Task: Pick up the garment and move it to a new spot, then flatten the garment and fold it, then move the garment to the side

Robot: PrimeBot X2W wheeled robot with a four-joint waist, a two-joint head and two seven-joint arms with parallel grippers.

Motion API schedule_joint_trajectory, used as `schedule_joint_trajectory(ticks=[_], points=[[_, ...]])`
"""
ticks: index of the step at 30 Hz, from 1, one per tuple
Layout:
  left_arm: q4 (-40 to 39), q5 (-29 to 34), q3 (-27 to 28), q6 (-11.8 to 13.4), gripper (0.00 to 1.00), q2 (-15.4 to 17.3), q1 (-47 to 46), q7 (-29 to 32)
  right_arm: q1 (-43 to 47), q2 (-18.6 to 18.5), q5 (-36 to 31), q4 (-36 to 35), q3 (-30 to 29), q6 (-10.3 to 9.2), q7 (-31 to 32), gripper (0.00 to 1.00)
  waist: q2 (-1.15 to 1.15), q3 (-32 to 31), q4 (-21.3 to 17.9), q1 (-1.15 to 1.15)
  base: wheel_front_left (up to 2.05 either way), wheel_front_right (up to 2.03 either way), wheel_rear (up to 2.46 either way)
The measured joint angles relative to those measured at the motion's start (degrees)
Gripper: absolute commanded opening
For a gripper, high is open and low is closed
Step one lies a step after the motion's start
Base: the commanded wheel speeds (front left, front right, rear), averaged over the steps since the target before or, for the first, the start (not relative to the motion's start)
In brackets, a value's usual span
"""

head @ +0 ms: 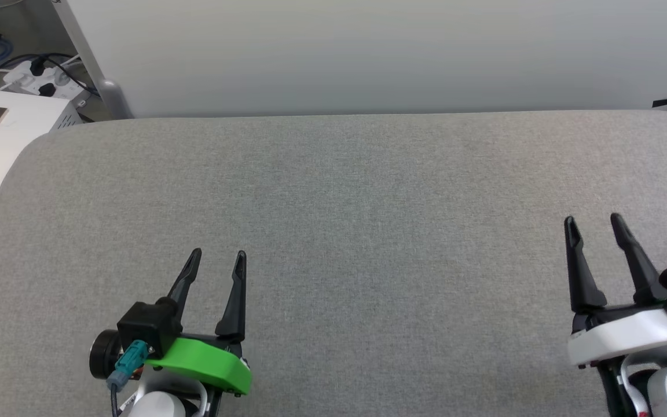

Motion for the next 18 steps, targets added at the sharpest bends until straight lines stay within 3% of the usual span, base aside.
schedule_joint_trajectory(ticks=[7,18], points=[[0.91,3.43,2.45,-1.87,1.0,-2.44,1.36,0.0,3.25,3.48,-1.49,2.85,0.82,0.0,-2.48,1.0,0.0,-0.74,0.7,0.0,0.0,0.0,0.0],[0.97,5.73,5.68,-4.16,1.0,-4.76,2.05,0.0,3.55,3.75,-2.53,4.66,1.24,0.0,-3.34,1.0,0.0,-1.09,0.82,0.0,0.0,0.0,0.0]])
